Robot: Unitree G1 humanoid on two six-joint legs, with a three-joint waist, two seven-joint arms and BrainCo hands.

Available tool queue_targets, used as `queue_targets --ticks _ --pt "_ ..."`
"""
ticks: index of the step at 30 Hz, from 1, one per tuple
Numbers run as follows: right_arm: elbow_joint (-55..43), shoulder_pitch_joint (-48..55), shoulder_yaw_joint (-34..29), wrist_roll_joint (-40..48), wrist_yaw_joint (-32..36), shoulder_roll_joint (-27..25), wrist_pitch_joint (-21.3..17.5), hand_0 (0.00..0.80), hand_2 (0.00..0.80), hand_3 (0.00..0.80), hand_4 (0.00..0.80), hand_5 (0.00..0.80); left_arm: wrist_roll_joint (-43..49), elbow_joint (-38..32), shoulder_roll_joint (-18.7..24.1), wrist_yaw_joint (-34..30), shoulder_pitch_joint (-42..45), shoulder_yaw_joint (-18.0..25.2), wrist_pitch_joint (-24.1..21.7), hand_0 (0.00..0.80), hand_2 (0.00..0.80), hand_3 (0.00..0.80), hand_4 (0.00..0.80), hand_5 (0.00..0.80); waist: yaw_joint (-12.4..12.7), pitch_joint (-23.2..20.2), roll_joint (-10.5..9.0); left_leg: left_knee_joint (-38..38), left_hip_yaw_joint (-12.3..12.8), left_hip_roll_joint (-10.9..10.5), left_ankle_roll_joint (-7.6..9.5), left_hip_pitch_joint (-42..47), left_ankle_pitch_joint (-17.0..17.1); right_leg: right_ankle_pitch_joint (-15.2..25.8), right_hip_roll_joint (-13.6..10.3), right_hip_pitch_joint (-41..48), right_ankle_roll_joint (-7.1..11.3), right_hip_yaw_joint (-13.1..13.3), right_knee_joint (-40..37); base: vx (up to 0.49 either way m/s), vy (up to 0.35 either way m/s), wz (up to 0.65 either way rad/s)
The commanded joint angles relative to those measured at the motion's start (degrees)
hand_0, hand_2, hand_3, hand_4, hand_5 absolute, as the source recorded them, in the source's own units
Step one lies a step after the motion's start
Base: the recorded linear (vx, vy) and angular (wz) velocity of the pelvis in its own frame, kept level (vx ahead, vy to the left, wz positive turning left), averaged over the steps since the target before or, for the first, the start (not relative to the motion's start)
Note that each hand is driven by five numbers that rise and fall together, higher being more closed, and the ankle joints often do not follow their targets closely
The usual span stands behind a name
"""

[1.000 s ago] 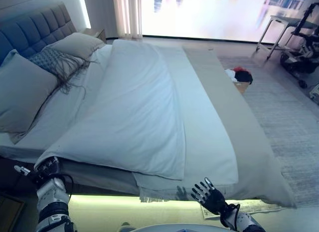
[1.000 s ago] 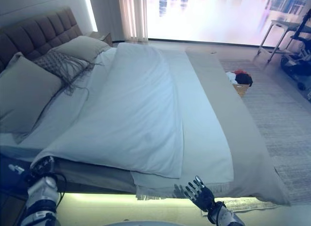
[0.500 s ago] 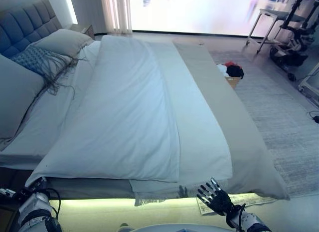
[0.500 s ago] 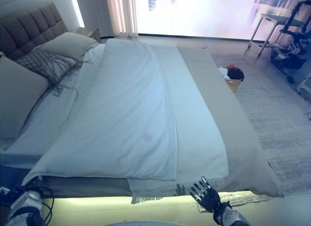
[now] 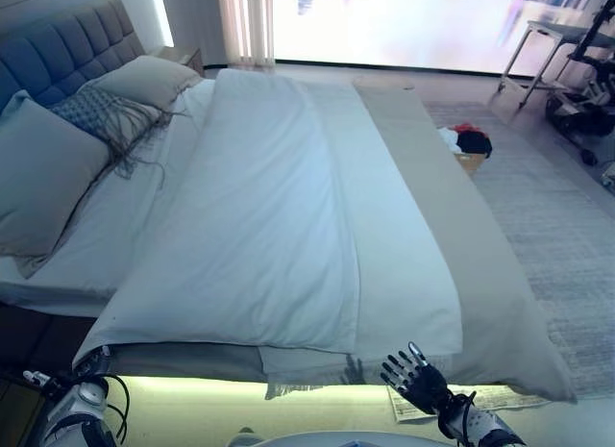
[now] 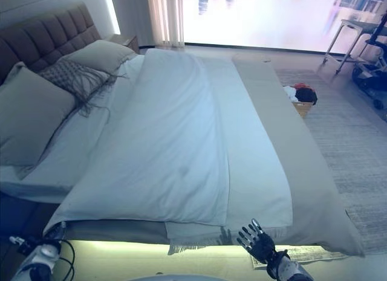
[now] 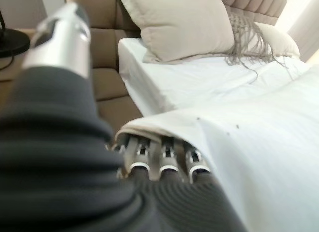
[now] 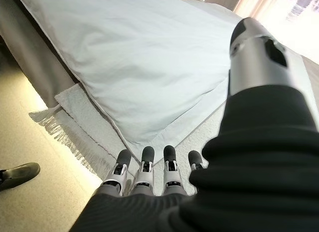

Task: Make the bed neatly

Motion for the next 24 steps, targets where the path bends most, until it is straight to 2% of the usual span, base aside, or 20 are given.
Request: queue_targets --ticks 1,5,7,13,19,20,24 --pt "1.51 -2.3 -4.29 0.71 1.03 -2.51 -0.35 0.0 0.0 0.0 0.0 0.0 0.42 -0.97 8.97 -6.09 14.41 2.72 -5.51 0.0 0.0 0.0 0.0 0.0 8.14 -0.1 1.35 -0.01 0.64 -1.93 3.51 -0.75 -1.17 -1.12 -5.16 0.89 1.06 -1.51 1.75 -0.024 -0.005 0.06" --pt "2.37 -2.25 -4.69 0.66 1.94 -2.02 -0.95 0.0 0.0 0.0 0.0 0.0 6.87 -1.44 7.05 -7.25 13.37 0.55 -3.23 0.0 0.0 0.0 0.0 0.0 8.36 -0.17 1.22 -0.01 0.13 -2.06 3.51 -0.82 -1.19 -1.04 -5.09 0.94 0.98 -1.75 1.68 -0.016 -0.023 0.31" --pt "2.25 -2.26 -4.37 0.71 2.5 -1.62 -1.24 0.0 0.0 0.0 0.0 0.0 10.98 -1.54 5.6 -9.46 13.04 -0.97 0.07 0.0 0.0 0.0 0.0 0.0 8.25 -0.21 1.03 -0.01 0.19 -2.08 3.51 -0.82 -1.16 -1.0 -4.98 0.97 0.94 -1.79 1.59 -0.009 -0.036 0.57" --pt "1.44 -3.18 -4.69 0.65 2.04 -1.21 -1.24 0.0 0.0 0.0 0.0 0.0 17.78 -0.85 0.81 -7.55 13.52 -4.01 0.63 0.0 0.0 0.0 0.0 0.0 8.07 -0.09 0.65 -0.01 1.1 -1.86 3.46 -0.9 -1.08 -0.79 -4.65 0.67 0.86 -1.49 1.23 -0.028 -0.036 0.78" --pt "2.03 -3.36 -5.84 1.21 1.08 -0.84 -1.67 0.0 0.0 0.0 0.0 0.0 24.16 2.85 -3.59 -7.7 14.47 -6.83 1.45 0.0 0.0 0.0 0.0 0.0 8.16 -0.13 0.15 -0.01 1.22 -1.88 3.62 -1.0 -0.97 -0.38 -4.37 0.7 0.69 -1.61 0.83 -0.034 -0.037 0.15" --pt "2.2 -3.4 -5.97 1.25 1.09 -0.72 -1.82 0.0 0.0 0.0 0.0 0.0 26.45 3.28 -4.29 -7.78 14.64 -7.39 1.22 0.0 0.0 0.0 0.0 0.0 8.18 -0.08 0.07 -0.01 1.21 -1.89 3.63 -0.98 -0.93 -0.19 -4.34 0.7 0.69 -1.63 0.73 -0.035 -0.05 0.02" --pt "2.13 -3.86 -5.38 0.64 1.36 -0.17 -2.57 0.0 0.0 0.0 0.0 0.0 45.72 6.02 -6.3 -5.22 14.72 -12.21 -3.79 0.0 0.0 0.0 0.0 0.0 7.83 0.04 -0.14 -0.01 1.63 -1.81 3.76 -0.83 -0.82 0.25 -4.21 0.38 0.65 -1.32 0.78 -0.024 -0.043 0.0"
